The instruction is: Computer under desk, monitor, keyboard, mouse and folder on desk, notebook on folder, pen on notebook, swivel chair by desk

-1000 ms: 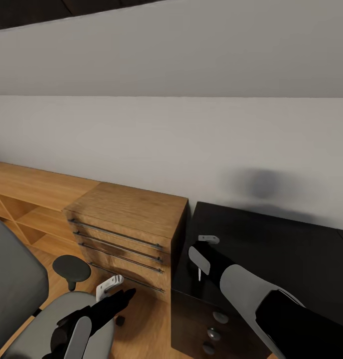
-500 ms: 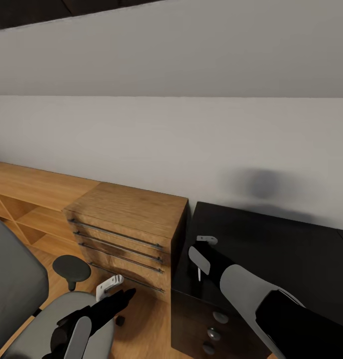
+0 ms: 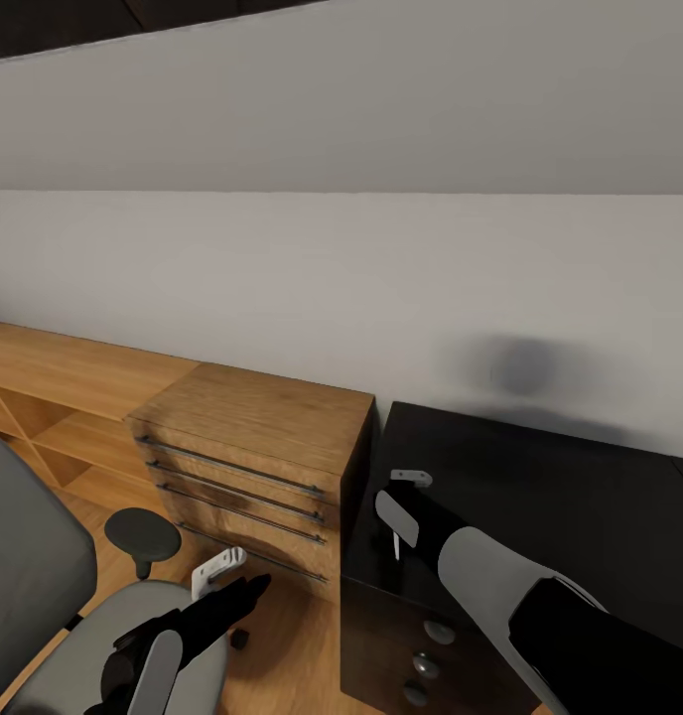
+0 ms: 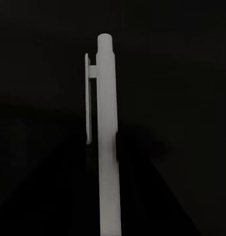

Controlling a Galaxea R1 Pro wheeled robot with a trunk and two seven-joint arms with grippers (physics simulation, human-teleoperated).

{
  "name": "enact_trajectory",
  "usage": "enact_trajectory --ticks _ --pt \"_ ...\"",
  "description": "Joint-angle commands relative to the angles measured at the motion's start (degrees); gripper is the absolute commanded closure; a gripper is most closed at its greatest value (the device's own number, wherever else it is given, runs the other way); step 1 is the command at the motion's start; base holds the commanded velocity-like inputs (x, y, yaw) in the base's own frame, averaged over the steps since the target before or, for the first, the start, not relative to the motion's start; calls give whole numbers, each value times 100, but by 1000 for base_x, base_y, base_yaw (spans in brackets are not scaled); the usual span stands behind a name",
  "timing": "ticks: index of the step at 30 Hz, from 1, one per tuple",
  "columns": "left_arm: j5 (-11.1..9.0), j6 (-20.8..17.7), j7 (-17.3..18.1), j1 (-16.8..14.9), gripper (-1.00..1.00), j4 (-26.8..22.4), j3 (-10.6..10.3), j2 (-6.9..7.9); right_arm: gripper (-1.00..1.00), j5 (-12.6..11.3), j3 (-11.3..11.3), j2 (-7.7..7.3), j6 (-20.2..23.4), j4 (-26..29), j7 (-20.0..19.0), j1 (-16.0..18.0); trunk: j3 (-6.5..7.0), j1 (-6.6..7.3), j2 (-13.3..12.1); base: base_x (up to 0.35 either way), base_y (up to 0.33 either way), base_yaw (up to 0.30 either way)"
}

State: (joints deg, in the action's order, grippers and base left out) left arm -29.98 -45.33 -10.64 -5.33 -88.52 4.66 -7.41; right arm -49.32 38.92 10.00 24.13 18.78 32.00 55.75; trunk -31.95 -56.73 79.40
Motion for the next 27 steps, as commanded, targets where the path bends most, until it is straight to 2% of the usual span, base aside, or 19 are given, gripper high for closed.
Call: enact_trajectory --ticks 1,12,25,27 --pt "-61 -28 -44 -4 -100 -7 9 -5 100 -33 27 0 22 3 35 6 -6 0 4 0 0 0" --pt "-61 -21 -44 -4 -100 -7 9 -5 100 -33 27 0 22 3 34 6 -6 0 4 0 0 0" --pt "-32 -15 -65 -4 -100 -1 9 -6 100 -33 23 0 22 29 39 6 227 286 -518 0 0 0" --pt "-21 -12 -75 -4 -100 1 -15 -6 100 -32 2 0 41 220 42 6 263 329 -598 -28 0 0"
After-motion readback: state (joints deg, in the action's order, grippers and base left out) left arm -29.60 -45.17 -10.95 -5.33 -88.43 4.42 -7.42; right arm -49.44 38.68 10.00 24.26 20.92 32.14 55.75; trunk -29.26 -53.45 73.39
